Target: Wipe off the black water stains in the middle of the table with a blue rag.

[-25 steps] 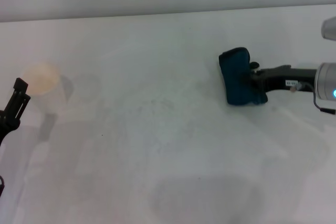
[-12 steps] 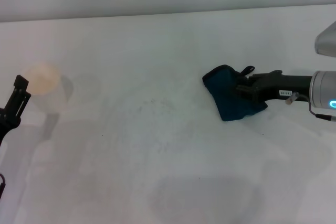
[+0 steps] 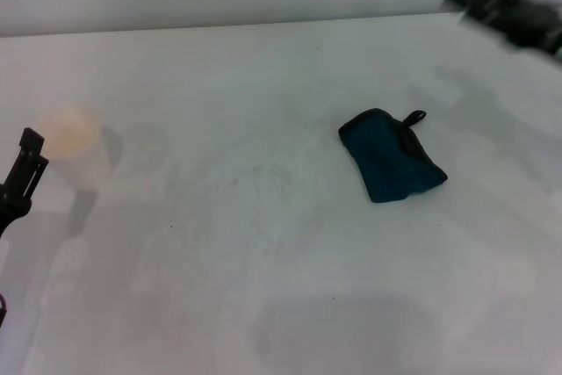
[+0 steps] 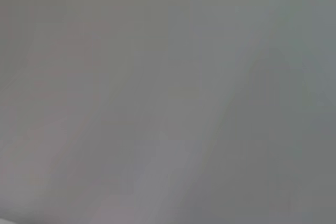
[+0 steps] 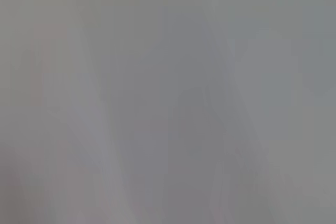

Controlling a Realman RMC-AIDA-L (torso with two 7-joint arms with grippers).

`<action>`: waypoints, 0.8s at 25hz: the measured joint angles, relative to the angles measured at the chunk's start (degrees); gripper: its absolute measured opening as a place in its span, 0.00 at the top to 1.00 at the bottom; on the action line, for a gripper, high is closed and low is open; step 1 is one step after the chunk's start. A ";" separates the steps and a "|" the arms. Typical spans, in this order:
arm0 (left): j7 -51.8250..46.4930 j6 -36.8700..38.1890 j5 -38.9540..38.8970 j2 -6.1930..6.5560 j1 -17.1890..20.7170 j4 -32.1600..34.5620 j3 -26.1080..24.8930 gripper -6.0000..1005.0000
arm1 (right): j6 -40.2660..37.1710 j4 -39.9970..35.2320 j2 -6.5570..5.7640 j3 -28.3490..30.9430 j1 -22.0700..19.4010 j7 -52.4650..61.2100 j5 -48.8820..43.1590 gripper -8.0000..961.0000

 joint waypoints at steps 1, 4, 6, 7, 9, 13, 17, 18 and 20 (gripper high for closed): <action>0.00 0.09 -0.03 0.00 -0.14 0.11 -0.03 0.12 | 2.04 1.75 -0.01 1.95 0.05 -2.75 2.63 0.33; 0.00 0.70 -0.06 0.00 -0.45 0.25 -0.06 0.12 | 5.89 7.67 -0.01 6.74 0.02 -14.52 9.43 0.25; 0.00 0.79 -0.16 0.00 -0.47 0.24 -0.06 0.12 | 3.64 11.56 -0.02 9.19 -0.17 -24.52 11.20 0.21; 0.00 0.79 -0.16 0.00 -0.47 0.24 -0.06 0.12 | 3.64 11.56 -0.02 9.19 -0.17 -24.52 11.20 0.17; 0.00 0.80 -0.16 0.00 -0.48 0.16 -0.06 0.12 | 0.60 14.52 -0.02 10.33 -0.19 -30.35 11.37 0.09; 0.00 0.80 -0.15 0.00 -0.79 0.08 -0.06 0.12 | -5.26 21.56 0.04 11.41 0.07 -41.65 11.56 0.09; 0.00 0.62 -0.19 0.00 -1.15 -0.12 -0.06 0.12 | -7.76 26.25 0.06 11.47 0.48 -48.44 12.25 0.09; 0.00 0.50 -0.19 0.01 -1.22 -0.17 -0.06 0.12 | -7.76 26.25 0.06 11.47 0.48 -48.44 12.25 0.09; 0.00 0.32 -0.19 0.06 -1.27 -0.18 -0.05 0.12 | -7.86 26.56 0.07 11.47 0.50 -48.46 12.27 0.09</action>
